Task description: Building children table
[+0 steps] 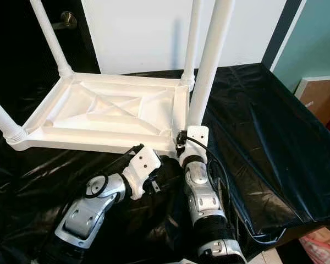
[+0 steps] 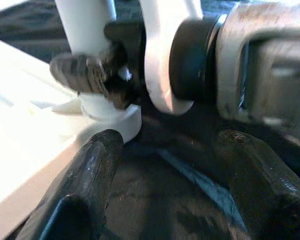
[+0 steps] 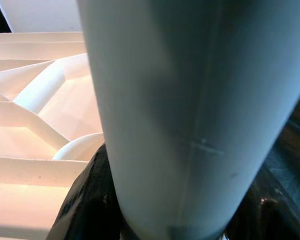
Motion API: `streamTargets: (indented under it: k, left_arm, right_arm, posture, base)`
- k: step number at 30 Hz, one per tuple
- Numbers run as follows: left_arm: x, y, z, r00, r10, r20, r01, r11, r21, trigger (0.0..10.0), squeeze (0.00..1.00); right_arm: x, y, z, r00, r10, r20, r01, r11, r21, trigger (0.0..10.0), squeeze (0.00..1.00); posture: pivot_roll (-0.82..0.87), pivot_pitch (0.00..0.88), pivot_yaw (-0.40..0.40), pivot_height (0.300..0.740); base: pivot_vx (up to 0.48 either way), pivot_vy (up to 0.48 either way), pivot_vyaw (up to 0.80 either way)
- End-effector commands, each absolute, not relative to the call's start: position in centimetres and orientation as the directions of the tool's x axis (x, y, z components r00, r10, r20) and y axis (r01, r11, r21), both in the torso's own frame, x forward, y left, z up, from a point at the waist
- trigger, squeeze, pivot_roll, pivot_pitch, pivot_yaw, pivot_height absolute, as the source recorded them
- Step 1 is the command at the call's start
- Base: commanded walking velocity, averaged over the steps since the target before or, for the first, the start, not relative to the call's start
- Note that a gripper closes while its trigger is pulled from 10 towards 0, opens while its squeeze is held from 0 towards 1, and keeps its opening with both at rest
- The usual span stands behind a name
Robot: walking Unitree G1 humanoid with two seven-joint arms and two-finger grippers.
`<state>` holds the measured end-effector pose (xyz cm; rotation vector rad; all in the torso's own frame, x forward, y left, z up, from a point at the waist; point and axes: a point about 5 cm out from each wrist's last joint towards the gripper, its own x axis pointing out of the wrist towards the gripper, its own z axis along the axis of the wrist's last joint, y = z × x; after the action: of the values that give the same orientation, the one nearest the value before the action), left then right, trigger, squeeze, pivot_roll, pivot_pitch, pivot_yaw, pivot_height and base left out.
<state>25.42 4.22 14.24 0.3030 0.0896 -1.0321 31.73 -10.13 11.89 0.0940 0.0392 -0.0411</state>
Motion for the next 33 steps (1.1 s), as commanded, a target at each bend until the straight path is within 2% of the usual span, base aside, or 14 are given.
streamTargets:
  k: [1, 5, 6, 10, 11, 14, 16, 20, 22, 27, 28, 29, 31, 33]
  left_arm:
    - [25.6, 4.6, 14.4, 0.581, -0.788, -0.203, 0.811, 0.541, 0.223, 10.0, 0.00]
    - [25.4, 4.8, 14.3, 0.588, -0.782, -0.205, 0.806, 0.547, 0.224, 10.0, 0.00]
    - [25.5, 4.8, 14.3, 0.590, -0.781, -0.206, 0.805, 0.550, 0.224, 10.0, 0.00]
    - [25.4, 4.8, 14.3, 0.591, -0.780, -0.206, 0.804, 0.551, 0.224, 10.0, 0.00]
    - [25.4, 4.9, 14.4, 0.592, -0.779, -0.205, 0.803, 0.552, 0.225, 10.0, 0.00]
    - [25.4, 5.0, 14.4, 0.595, -0.777, -0.205, 0.802, 0.554, 0.226, 10.0, 0.00]
    - [25.3, 5.1, 14.5, 0.598, -0.775, -0.205, 0.799, 0.557, 0.226, 10.0, 0.00]
    - [25.3, 5.2, 14.5, 0.599, -0.774, -0.204, 0.798, 0.558, 0.226, 10.0, 0.00]
    - [25.4, 5.2, 14.5, 0.600, -0.773, -0.207, 0.798, 0.558, 0.228, 10.0, 0.00]
    - [25.2, 5.3, 14.4, 0.600, -0.773, -0.209, 0.798, 0.558, 0.228, 10.0, 0.00]
    - [25.5, 5.3, 14.5, 0.597, -0.775, -0.209, 0.799, 0.552, 0.239, 10.0, 0.00]
    - [25.9, 5.3, 14.7, 0.595, -0.777, -0.207, 0.800, 0.547, 0.248, 10.0, 0.00]
    - [25.9, 5.3, 14.7, 0.595, -0.777, -0.207, 0.800, 0.547, 0.248, 10.0, 0.00]
    - [26.4, 5.2, 15.0, 0.592, -0.781, -0.199, 0.800, 0.538, 0.266, 10.0, 0.00]
  right_arm:
    - [30.8, -10.0, 9.2, 0.983, -0.047, -0.175, 0.064, 0.994, 0.093, 10.0, 0.00]
    - [30.7, -10.2, 9.8, 0.989, -0.051, -0.139, 0.063, 0.994, 0.089, 10.0, 0.00]
    - [30.7, -10.4, 10.1, 0.992, -0.042, -0.119, 0.053, 0.995, 0.087, 10.0, 0.05]
    - [30.7, -10.5, 10.2, 0.994, -0.035, -0.105, 0.045, 0.995, 0.086, 10.0, 0.05]
    - [30.6, -10.8, 10.6, 0.997, -0.017, -0.069, 0.024, 0.996, 0.089, 10.0, 1.00]
    - [30.5, -11.4, 11.2, 1.000, 0.007, -0.024, -0.005, 0.996, 0.086, 10.0, 1.00]
    - [30.0, -13.2, 11.9, 0.995, 0.091, 0.047, -0.094, 0.993, 0.078, 10.0, 1.00]
    - [29.8, -13.8, 12.1, 0.991, 0.122, 0.063, -0.127, 0.989, 0.075, 10.0, 1.00]
    - [29.5, -15.1, 12.2, 0.975, 0.208, 0.079, -0.213, 0.975, 0.064, 10.0, 1.00]
    - [29.2, -15.6, 12.2, 0.965, 0.246, 0.088, -0.251, 0.966, 0.055, 10.0, 1.00]
    - [29.9, -16.3, 12.3, 0.933, 0.354, 0.070, -0.356, 0.934, 0.020, 10.0, 0.00]
    - [30.4, -16.6, 12.5, 0.890, 0.454, 0.048, -0.454, 0.891, -0.016, 10.0, 0.00]
    - [30.4, -16.6, 12.5, 0.890, 0.454, 0.048, -0.454, 0.891, -0.016, 10.0, 0.00]
    - [32.0, -16.6, 13.3, 0.811, 0.585, 0.013, -0.581, 0.808, -0.091, 10.0, 0.00]
  posture:
    - [-0.01, 0.079, -0.031, 0.740]
    - [-0.01, 0.076, -0.035, 0.740]
    - [-0.01, 0.076, -0.036, 0.740]
    - [0.00, 0.076, -0.037, 0.740]
    - [0.00, 0.077, -0.038, 0.740]
    - [0.00, 0.079, -0.038, 0.740]
    - [0.01, 0.074, -0.038, 0.740]
    - [0.01, 0.075, -0.036, 0.740]
    - [0.01, 0.071, -0.033, 0.740]
    - [0.01, 0.070, -0.032, 0.740]
    - [0.00, 0.034, -0.021, 0.740]
    - [0.00, 0.029, -0.019, 0.740]
    - [0.00, 0.029, -0.019, 0.740]
    - [0.00, 0.002, -0.021, 0.740]
  base:
    - [0.000, 0.000, 0.00]
    - [0.000, 0.000, 0.00]
    - [0.000, 0.000, 0.00]
    - [0.000, 0.000, 0.00]
    - [0.000, 0.000, 0.00]
    - [0.000, 0.000, 0.00]
    - [0.000, 0.000, 0.00]
    - [0.000, 0.000, 0.00]
    - [0.000, 0.000, 0.00]
    - [0.000, 0.000, 0.00]
    - [0.000, 0.000, 0.00]
    - [0.000, 0.000, 0.00]
    - [0.000, 0.000, 0.00]
    - [0.000, 0.000, 0.00]
